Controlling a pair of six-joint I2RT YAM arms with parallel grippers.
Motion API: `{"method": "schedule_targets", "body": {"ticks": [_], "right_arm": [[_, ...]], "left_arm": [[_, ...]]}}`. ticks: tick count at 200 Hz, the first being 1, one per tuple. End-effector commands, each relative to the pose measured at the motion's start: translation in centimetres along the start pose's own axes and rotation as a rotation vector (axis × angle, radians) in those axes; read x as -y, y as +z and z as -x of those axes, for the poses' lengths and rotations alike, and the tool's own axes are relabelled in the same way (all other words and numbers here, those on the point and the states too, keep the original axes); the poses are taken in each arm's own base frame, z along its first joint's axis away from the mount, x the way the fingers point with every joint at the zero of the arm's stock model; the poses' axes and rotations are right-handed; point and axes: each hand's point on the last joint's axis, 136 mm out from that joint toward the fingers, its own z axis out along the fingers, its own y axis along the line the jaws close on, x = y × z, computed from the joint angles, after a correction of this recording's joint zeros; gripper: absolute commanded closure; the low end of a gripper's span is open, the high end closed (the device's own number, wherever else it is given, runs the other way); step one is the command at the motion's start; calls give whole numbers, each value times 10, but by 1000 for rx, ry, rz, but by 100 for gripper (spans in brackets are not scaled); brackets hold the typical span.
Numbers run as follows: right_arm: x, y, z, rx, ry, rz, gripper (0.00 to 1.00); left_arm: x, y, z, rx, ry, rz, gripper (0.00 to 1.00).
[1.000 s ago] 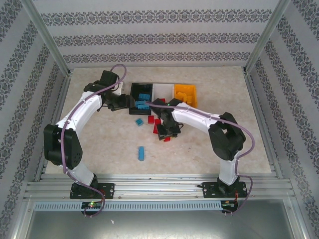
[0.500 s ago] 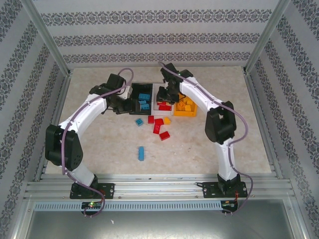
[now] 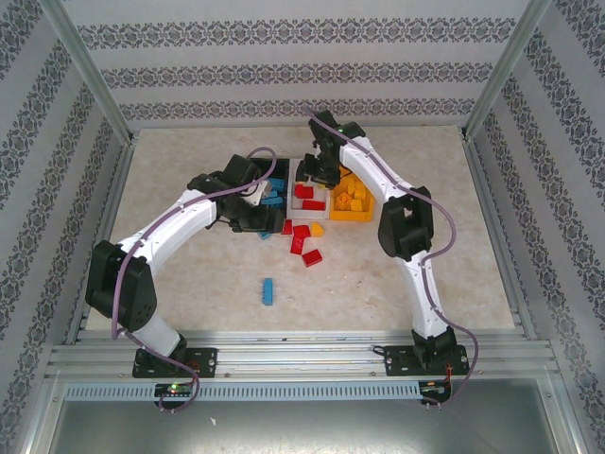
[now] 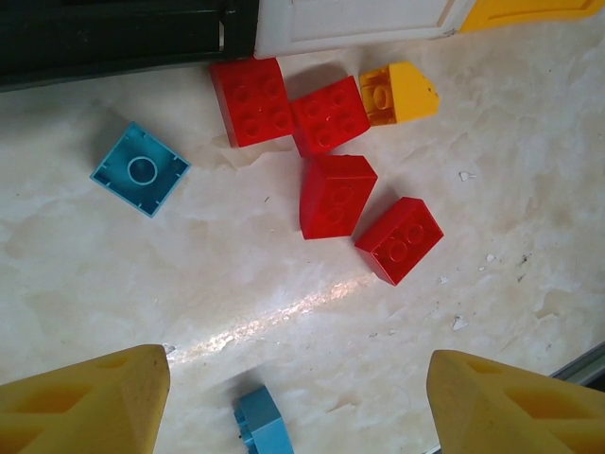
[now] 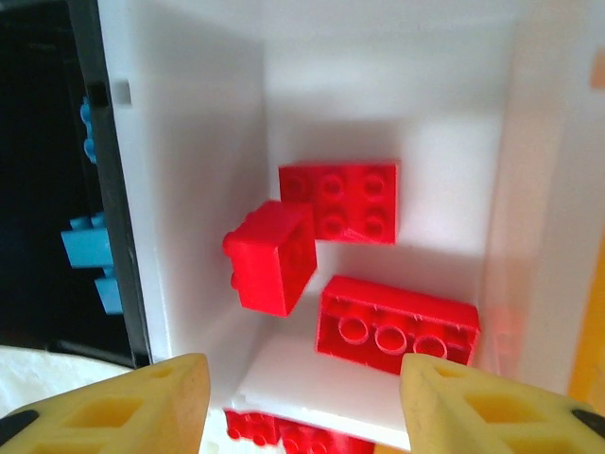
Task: Sort the legos into containers by color
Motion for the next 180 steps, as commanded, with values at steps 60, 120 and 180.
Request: {"method": "schedule_targets", "body": {"ticks": [60, 120, 180], "right_arm": [[30, -18, -163, -183, -264, -191, 27], [27, 10, -186, -240, -358, -260, 21], [29, 28, -185, -282, -397, -287, 24]], "left_arm": [[-40, -5, 28, 146, -256, -21, 23], [-52, -6, 28, 163, -351, -69, 22], [-59, -14, 17, 179, -377, -62, 22]]}}
